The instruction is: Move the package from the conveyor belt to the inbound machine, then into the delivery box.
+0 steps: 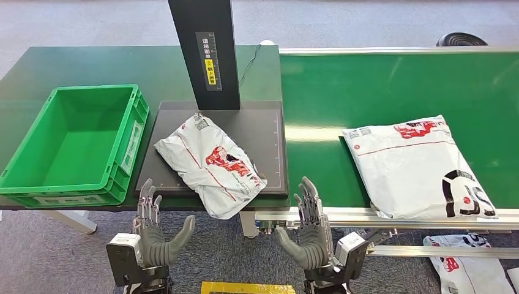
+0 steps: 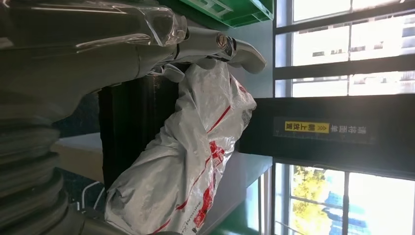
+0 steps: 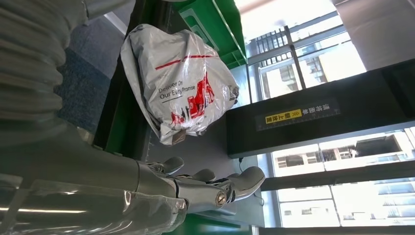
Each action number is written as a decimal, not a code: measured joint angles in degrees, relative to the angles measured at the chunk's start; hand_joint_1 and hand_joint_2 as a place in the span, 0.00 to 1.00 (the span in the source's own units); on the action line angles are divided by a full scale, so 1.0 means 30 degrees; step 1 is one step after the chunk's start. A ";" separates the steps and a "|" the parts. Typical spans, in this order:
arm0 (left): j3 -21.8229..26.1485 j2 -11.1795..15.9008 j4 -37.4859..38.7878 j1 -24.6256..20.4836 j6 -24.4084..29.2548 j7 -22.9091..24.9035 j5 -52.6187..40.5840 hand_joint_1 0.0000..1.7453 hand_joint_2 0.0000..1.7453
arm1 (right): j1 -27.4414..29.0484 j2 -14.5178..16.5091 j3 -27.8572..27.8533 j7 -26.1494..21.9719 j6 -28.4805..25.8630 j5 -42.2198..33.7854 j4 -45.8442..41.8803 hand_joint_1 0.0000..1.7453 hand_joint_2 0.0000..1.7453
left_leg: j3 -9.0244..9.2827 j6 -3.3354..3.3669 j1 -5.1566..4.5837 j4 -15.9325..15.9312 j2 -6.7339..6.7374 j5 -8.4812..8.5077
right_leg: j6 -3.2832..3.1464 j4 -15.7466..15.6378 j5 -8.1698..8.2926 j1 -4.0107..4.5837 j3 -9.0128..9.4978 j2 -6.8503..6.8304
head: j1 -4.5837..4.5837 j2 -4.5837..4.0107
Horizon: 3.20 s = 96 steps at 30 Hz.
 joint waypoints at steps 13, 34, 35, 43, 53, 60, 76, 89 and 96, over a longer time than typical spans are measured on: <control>0.1528 0.4132 -0.0796 -0.2313 -0.3703 0.2732 -0.7199 0.00 1.00 | 0.0558 0.0462 -0.0397 -0.0246 0.1130 0.0331 -0.0559 0.00 1.00 | 0.0013 -0.0039 0.0047 -0.0004 -0.0003 0.0047 | -0.0031 0.0003 0.0018 0.0041 0.0004 -0.0004 | 0.0005 0.0000; -0.3915 1.1815 0.9308 -1.9524 -1.5085 0.3129 -0.8294 0.00 1.00 | 0.0054 0.0477 -0.0894 -0.0603 0.2146 -0.0354 0.0015 0.00 1.00 | -0.0023 -0.0142 0.0096 0.0005 0.0093 0.0203 | -0.0203 0.0011 0.0187 0.0110 -0.0093 0.0013 | 0.0013 0.0000; -0.4758 1.1673 1.0164 -2.0752 -1.5304 0.3309 -0.8412 0.00 1.00 | 0.0035 0.0477 -0.0916 -0.0607 0.2164 -0.0390 0.0035 0.00 1.00 | -0.0022 -0.0142 0.0092 0.0006 0.0104 0.0202 | -0.0203 0.0011 0.0192 0.0107 -0.0094 0.0019 | 0.0004 0.0000; -1.0364 0.8345 1.6413 -2.5294 -1.2172 0.3983 -1.0058 0.00 1.00 | -0.0142 0.0619 -0.1127 -0.0592 0.2246 -0.0390 0.0051 0.00 1.00 | -0.0048 -0.0134 0.0082 0.0009 0.0096 0.0186 | -0.0196 0.0011 0.0194 0.0091 -0.0085 0.0029 | 0.0009 0.0000; -1.2120 0.5792 1.9538 -2.5613 -1.1593 0.3878 -0.9614 0.00 1.00 | -0.0201 0.0674 -0.1299 -0.0515 0.2227 -0.0313 0.0084 0.00 1.00 | -0.0055 -0.0131 0.0090 0.0005 0.0108 0.0180 | -0.0192 0.0011 0.0187 0.0098 -0.0097 0.0046 | 0.0009 0.0000; -1.2597 0.4435 2.0348 -2.4837 -1.2023 0.3874 -0.9661 0.00 1.00 | -0.0441 0.0754 -0.1346 -0.0508 0.2271 -0.0295 0.0193 0.00 1.00 | -0.0063 -0.0129 0.0085 0.0006 0.0097 0.0179 | -0.0191 0.0010 0.0187 0.0090 -0.0093 0.0042 | 0.0011 0.0000; -1.2927 0.3331 2.1157 -2.2783 -1.1052 0.3583 -0.9293 0.00 1.00 | -0.0870 0.0819 -0.1322 -0.0494 0.2231 0.0140 0.0464 0.00 1.00 | -0.0069 -0.0129 0.0088 0.0004 0.0095 0.0179 | -0.0185 0.0011 0.0182 0.0093 -0.0093 0.0043 | 0.0009 0.0000; -1.2391 0.3430 2.1465 -2.1746 -1.0449 0.3373 -0.8871 0.00 1.00 | -0.1072 0.0819 -0.1310 -0.0494 0.2231 0.0140 0.0583 0.00 1.00 | -0.0065 -0.0128 0.0088 0.0004 0.0093 0.0179 | -0.0182 0.0011 0.0180 0.0092 -0.0084 0.0041 | 0.0011 0.0000; -1.2365 0.3430 2.1476 -2.1720 -1.0449 0.3371 -0.8870 0.00 1.00 | -0.1076 0.0819 -0.1302 -0.0494 0.2231 0.0140 0.0585 0.00 1.00 | -0.0063 -0.0128 0.0088 0.0003 0.0092 0.0180 | -0.0182 0.0011 0.0180 0.0092 -0.0082 0.0041 | 0.0011 0.0000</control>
